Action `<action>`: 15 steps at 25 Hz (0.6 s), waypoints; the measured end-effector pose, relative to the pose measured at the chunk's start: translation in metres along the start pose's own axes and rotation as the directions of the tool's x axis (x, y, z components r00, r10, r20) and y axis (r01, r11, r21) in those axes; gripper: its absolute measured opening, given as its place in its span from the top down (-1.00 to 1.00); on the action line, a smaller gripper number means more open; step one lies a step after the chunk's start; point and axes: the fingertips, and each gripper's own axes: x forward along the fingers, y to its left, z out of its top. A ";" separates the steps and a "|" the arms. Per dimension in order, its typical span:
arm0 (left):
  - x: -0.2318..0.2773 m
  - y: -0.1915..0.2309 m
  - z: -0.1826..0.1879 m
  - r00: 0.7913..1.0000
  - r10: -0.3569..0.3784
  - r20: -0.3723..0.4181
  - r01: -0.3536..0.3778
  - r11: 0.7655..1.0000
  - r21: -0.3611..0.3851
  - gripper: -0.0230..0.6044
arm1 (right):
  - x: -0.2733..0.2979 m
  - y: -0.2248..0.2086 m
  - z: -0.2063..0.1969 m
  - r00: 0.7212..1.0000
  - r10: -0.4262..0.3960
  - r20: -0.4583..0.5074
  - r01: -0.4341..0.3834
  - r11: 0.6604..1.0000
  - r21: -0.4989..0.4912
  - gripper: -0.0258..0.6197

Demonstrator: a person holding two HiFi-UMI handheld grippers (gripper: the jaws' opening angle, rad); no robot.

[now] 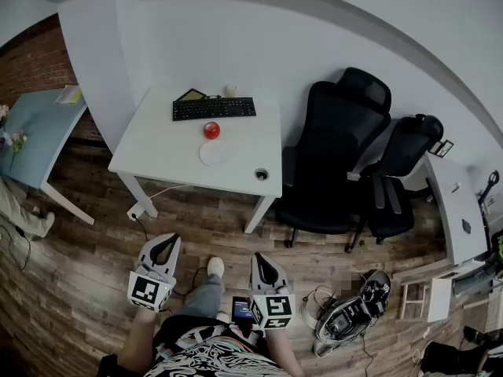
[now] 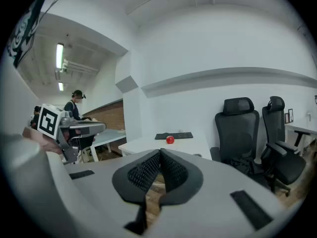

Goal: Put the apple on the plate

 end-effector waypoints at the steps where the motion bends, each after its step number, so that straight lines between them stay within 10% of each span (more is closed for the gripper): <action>1: -0.006 -0.004 -0.001 1.000 -0.004 0.008 0.004 1.000 -0.009 0.89 | -0.006 0.003 0.001 1.000 -0.002 0.008 0.002 1.000 0.002 0.83; 15: -0.058 -0.004 0.020 0.994 0.099 0.041 -0.099 0.995 -0.017 0.89 | -0.050 0.016 0.021 0.998 0.010 0.058 -0.007 0.999 -0.046 0.83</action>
